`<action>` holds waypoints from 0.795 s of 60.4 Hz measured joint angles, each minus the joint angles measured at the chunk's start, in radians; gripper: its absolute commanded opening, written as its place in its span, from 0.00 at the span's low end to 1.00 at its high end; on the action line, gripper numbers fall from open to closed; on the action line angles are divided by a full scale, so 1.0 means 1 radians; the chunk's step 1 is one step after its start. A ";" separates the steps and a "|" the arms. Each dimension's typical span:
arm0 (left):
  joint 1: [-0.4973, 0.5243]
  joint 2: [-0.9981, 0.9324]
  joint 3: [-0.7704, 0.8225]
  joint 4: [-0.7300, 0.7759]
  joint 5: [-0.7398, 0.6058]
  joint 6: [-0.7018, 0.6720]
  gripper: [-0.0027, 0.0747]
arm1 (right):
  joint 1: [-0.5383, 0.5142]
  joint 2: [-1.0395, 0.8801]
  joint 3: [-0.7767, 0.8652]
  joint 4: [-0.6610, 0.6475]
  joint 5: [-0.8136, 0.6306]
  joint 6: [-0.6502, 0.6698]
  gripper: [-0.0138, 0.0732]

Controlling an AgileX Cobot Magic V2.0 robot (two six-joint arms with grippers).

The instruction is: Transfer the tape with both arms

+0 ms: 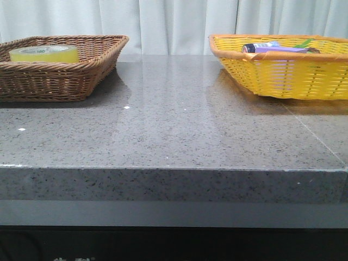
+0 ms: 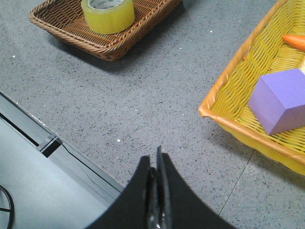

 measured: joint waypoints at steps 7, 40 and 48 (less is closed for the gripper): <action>0.055 -0.137 0.115 0.000 -0.033 0.000 0.01 | 0.000 0.000 0.000 0.000 0.000 0.000 0.08; 0.111 -0.301 0.570 -0.049 -0.389 -0.097 0.01 | 0.000 0.000 0.000 0.000 0.000 0.000 0.08; 0.111 -0.301 0.585 -0.047 -0.464 -0.106 0.01 | 0.000 0.000 0.000 0.000 0.000 0.000 0.08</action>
